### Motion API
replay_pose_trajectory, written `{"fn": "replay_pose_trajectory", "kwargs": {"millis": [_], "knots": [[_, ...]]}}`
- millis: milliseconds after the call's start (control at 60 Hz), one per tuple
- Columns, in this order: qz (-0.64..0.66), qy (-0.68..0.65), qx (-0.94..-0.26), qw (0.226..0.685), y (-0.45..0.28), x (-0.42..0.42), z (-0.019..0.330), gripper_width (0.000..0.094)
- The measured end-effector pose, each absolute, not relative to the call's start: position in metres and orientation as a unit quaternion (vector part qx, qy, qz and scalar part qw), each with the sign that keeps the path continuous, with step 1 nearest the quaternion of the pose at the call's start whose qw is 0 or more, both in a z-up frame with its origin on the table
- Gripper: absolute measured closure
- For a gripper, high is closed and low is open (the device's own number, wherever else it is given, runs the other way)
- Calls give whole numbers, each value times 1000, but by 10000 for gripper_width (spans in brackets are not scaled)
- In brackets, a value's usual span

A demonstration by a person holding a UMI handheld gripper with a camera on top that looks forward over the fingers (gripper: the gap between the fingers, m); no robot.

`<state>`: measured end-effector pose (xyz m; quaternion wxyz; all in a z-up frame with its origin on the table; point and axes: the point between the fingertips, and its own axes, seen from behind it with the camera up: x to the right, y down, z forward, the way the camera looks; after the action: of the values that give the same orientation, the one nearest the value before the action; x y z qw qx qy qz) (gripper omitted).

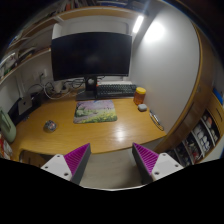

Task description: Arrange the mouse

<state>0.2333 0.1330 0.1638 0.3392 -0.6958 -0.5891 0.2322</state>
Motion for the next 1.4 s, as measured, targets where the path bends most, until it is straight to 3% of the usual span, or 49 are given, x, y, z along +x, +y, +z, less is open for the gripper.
{"fn": "replay_pose_trajectory", "kwargs": {"millis": [200, 867, 1400], "knots": [[248, -615, -670, 334, 100, 211, 151, 73], [311, -668, -598, 314, -118, 179, 116, 74], [338, -656, -594, 321, -161, 84, 40, 75]]}}
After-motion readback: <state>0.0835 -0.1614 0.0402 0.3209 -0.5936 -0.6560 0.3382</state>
